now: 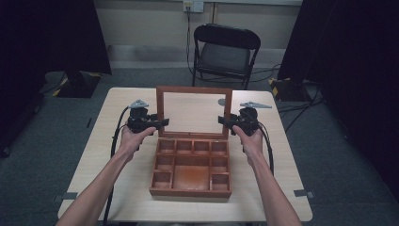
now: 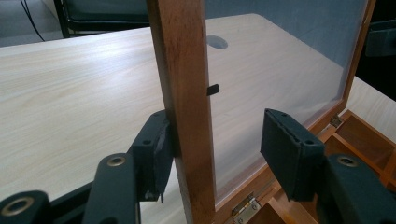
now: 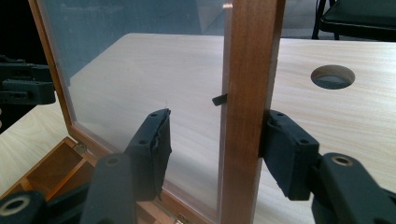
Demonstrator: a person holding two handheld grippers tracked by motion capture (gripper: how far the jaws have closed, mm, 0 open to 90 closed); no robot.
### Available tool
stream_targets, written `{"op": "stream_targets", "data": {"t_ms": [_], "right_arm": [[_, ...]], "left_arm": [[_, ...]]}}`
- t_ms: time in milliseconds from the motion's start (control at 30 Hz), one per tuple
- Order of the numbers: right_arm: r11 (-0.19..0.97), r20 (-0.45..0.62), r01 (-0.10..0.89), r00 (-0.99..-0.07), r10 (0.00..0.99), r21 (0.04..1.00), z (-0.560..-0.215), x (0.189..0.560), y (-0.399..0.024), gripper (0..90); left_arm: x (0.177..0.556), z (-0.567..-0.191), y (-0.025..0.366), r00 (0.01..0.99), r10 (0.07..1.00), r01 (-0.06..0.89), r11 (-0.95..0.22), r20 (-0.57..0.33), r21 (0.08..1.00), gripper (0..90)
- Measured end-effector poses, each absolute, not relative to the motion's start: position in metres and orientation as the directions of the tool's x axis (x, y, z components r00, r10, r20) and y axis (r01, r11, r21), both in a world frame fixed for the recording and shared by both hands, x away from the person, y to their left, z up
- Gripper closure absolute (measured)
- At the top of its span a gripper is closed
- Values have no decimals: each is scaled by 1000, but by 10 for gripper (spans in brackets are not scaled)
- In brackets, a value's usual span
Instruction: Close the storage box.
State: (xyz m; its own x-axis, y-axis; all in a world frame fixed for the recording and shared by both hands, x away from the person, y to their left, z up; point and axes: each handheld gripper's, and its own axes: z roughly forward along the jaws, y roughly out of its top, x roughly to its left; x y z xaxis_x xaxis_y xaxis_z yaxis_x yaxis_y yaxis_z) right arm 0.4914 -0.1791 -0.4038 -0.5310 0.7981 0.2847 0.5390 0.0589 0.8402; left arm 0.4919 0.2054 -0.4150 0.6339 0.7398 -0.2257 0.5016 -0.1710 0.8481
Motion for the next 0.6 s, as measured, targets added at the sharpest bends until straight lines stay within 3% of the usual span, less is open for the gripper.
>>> {"op": "stream_targets", "data": {"t_ms": [600], "right_arm": [[87, 252, 512, -555, 793, 854, -398, 477, -180, 512]], "left_arm": [[475, -410, 206, 658, 729, 457, -187, -188, 870, 450]]}}
